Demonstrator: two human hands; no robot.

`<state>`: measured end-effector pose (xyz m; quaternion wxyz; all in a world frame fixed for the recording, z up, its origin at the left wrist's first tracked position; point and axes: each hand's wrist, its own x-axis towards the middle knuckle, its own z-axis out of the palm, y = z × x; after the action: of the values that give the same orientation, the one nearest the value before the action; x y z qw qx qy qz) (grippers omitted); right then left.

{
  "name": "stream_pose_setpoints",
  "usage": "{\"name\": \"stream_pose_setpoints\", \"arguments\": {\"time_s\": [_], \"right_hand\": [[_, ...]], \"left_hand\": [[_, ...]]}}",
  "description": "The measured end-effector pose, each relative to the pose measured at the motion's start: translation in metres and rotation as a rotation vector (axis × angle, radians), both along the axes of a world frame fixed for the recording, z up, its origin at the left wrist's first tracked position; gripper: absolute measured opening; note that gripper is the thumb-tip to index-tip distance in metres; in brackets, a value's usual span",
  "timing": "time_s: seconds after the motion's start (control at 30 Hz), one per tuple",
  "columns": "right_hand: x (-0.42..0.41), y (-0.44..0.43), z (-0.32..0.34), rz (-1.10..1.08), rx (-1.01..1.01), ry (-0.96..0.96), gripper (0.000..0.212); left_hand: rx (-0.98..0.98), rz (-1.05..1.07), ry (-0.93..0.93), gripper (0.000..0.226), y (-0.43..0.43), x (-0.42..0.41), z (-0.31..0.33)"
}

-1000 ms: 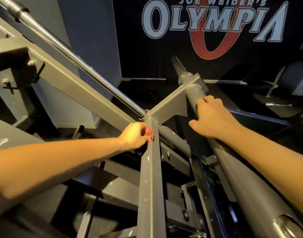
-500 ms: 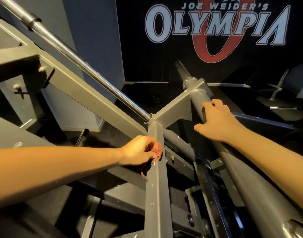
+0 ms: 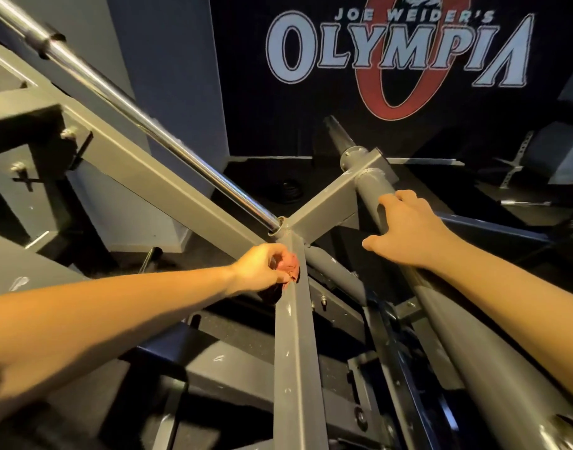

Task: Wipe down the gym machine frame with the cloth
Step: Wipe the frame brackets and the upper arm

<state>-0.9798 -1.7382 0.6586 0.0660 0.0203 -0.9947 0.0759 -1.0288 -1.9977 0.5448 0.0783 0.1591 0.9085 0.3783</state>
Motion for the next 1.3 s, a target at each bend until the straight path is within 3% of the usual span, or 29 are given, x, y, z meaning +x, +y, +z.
{"name": "stream_pose_setpoints", "arguments": {"time_s": [0.17,0.27,0.4,0.5,0.63,0.73,0.8,0.97,1.07,1.3], "right_hand": [[0.003,-0.001,0.002,0.001,-0.014,-0.011,0.074],[0.001,-0.001,0.002,-0.001,-0.002,-0.005,0.075],[0.0,-0.002,0.001,-0.007,0.031,-0.006,0.076],[0.0,0.0,0.0,-0.013,0.02,0.006,0.076],[0.002,0.001,0.0,-0.014,0.012,0.007,0.076],[0.004,0.0,0.0,-0.011,0.005,0.003,0.077],[0.005,0.0,0.001,-0.012,0.0,-0.003,0.078],[0.001,0.001,-0.002,-0.008,0.038,0.013,0.075],[-0.002,0.004,-0.006,-0.013,0.031,0.033,0.072],[0.012,-0.003,0.004,-0.048,-0.026,0.095,0.069]], "left_hand": [[-0.101,-0.233,-0.177,0.015,-0.018,0.084,0.004],[-0.065,-0.175,-0.085,0.012,-0.014,0.088,0.003],[-0.029,0.036,0.065,0.01,-0.004,0.02,0.0],[0.014,0.135,0.118,0.021,0.007,-0.003,-0.002],[0.104,-0.035,0.004,0.019,-0.001,0.062,0.0],[0.026,-0.179,-0.06,0.033,-0.014,0.116,-0.006],[0.002,-0.197,-0.025,0.025,-0.015,0.122,-0.008],[0.025,-0.068,0.074,0.025,0.006,0.036,0.009],[0.025,0.058,0.039,0.013,0.015,-0.016,0.003],[0.076,-0.047,-0.121,0.022,0.005,0.072,0.003]]}}
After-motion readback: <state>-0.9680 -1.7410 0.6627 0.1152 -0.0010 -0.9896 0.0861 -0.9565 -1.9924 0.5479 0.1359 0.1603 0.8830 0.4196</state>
